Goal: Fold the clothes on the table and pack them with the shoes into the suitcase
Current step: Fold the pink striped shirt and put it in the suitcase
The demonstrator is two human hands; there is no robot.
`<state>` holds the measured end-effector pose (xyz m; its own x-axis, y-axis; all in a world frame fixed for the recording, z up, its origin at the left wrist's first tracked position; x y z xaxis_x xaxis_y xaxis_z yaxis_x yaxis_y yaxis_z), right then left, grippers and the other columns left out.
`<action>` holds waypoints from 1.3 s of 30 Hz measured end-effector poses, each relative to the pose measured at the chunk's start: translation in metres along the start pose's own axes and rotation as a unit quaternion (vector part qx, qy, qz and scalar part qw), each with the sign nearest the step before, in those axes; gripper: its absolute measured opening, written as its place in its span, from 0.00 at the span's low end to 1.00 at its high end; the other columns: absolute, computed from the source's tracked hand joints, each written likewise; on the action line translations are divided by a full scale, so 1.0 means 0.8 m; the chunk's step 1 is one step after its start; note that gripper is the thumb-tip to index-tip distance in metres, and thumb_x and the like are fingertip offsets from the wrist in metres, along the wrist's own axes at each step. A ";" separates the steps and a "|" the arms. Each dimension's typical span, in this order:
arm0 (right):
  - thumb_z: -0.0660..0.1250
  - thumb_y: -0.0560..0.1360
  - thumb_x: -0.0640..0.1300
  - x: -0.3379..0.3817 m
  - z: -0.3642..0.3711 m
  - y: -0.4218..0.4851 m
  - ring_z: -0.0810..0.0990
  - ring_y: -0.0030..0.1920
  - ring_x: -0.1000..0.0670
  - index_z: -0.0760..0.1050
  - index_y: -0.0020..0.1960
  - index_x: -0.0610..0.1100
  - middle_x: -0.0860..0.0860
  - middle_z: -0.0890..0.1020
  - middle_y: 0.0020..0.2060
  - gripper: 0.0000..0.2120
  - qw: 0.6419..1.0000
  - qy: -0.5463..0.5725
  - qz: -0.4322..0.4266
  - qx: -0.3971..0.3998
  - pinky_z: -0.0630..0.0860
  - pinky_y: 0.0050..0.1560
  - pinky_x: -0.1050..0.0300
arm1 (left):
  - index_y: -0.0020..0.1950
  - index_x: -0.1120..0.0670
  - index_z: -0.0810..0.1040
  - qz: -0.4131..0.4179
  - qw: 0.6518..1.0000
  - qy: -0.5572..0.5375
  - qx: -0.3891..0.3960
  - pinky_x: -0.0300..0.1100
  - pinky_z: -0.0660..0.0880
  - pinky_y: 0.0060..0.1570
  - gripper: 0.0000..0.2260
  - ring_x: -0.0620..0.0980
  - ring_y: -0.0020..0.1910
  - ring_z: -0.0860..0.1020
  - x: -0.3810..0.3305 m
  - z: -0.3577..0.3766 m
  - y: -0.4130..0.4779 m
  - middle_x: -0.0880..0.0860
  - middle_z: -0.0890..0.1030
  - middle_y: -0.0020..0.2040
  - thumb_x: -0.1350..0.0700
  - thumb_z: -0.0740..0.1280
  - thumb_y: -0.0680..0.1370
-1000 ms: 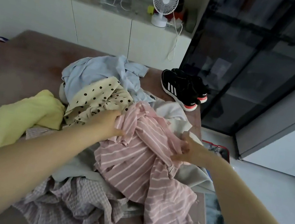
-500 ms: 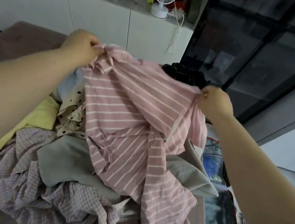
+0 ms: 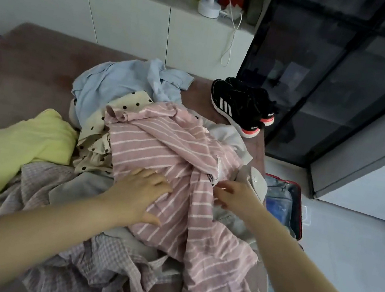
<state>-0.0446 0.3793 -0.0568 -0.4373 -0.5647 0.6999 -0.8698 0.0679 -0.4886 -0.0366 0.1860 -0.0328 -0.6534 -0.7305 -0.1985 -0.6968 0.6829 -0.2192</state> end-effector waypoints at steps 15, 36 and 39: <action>0.60 0.75 0.37 0.068 -0.167 -0.023 0.70 0.17 0.61 0.69 0.34 0.45 0.55 0.74 0.19 0.12 0.978 0.100 -0.047 -0.177 0.66 0.18 0.71 | 0.44 0.42 0.79 0.025 0.984 -0.125 -0.124 0.30 0.67 0.47 0.05 0.36 0.43 0.73 0.080 -0.122 -0.059 0.38 0.78 0.38 0.52 0.71 0.72; 0.65 0.75 0.51 0.028 0.006 -0.002 0.74 0.32 0.47 0.72 0.34 0.40 0.44 0.77 0.29 0.17 0.988 -0.002 -0.020 -0.154 0.68 0.34 0.56 | 0.31 0.55 0.69 -0.358 0.857 -0.327 -0.175 0.43 0.60 0.29 0.16 0.49 0.28 0.69 0.203 -0.027 -0.072 0.51 0.70 0.27 0.49 0.69 0.74; 0.62 0.77 0.42 0.042 -0.022 -0.015 0.80 0.34 0.54 0.75 0.46 0.42 0.45 0.82 0.38 0.05 0.975 0.118 -0.030 -0.185 0.74 0.37 0.62 | 0.37 0.56 0.77 -0.364 0.811 -0.376 -0.263 0.47 0.72 0.39 0.07 0.54 0.36 0.77 0.209 -0.033 -0.079 0.54 0.78 0.33 0.55 0.72 0.72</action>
<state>-0.0531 0.3739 -0.0185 -0.3848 -0.3751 0.8433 -0.8995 0.3574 -0.2515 -0.1092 0.0209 -0.0268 0.2142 -0.6025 -0.7689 -0.9759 -0.1660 -0.1417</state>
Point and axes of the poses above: each hand's wrist, its own y-axis towards the middle knuckle, its own z-axis out of the palm, x = y × z, the point moved 9 cm from there along y, towards the middle knuckle
